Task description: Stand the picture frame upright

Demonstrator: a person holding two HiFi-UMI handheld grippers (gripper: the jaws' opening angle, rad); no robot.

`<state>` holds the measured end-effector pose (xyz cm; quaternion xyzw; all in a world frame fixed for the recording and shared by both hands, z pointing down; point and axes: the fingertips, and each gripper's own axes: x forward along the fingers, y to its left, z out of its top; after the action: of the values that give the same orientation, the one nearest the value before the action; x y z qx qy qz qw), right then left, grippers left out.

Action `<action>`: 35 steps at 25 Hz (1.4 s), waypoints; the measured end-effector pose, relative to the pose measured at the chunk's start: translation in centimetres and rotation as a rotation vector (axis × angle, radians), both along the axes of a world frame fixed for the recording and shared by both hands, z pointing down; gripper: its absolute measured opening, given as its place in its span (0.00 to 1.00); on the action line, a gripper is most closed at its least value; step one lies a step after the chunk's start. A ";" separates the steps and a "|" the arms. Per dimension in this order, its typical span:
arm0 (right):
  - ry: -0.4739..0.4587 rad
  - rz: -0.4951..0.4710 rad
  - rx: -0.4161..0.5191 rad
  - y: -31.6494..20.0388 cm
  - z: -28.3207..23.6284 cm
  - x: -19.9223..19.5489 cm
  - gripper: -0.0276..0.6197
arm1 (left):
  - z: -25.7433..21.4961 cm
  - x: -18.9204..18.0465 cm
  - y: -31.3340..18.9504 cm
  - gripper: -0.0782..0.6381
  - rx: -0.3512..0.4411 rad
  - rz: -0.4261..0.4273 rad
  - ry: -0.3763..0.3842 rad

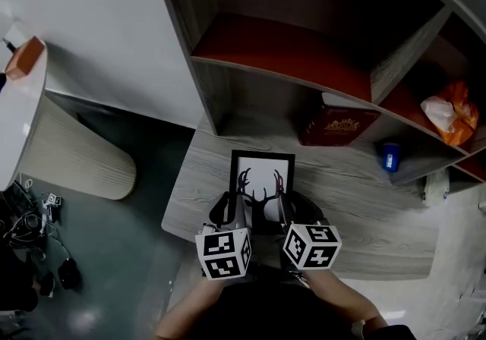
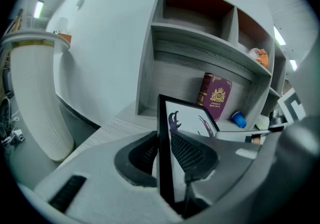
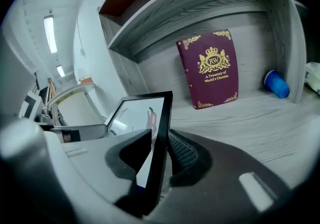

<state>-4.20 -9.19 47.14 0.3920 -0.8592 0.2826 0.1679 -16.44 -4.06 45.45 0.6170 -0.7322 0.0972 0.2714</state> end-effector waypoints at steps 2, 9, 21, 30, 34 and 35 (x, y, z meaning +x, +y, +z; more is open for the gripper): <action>-0.004 -0.016 0.019 -0.4 -0.5 -0.5 0.19 | -0.5 -0.4 -0.1 0.23 0.019 -0.009 -0.010; -0.032 -0.061 0.102 -2.5 -2.6 -2.7 0.19 | -2.5 -2.2 -1.5 0.22 0.087 -0.028 -0.059; -0.058 -0.060 0.191 -6.4 -4.1 -4.5 0.19 | -3.8 -4.0 -5.4 0.21 0.146 0.004 -0.124; -0.060 -0.020 0.249 -9.8 -4.7 -5.2 0.18 | -4.3 -4.8 -9.2 0.21 0.192 0.030 -0.138; -0.075 0.000 0.265 -11.1 -4.9 -5.5 0.18 | -4.7 -5.2 -10.8 0.21 0.210 0.049 -0.161; -0.077 0.005 0.268 -11.3 -5.0 -5.6 0.18 | -4.7 -5.3 -11.1 0.21 0.213 0.052 -0.165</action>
<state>-9.75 -20.54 42.18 0.4018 -0.8942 0.1805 0.0803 -21.77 -15.19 40.70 0.6510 -0.7420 0.0761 0.1407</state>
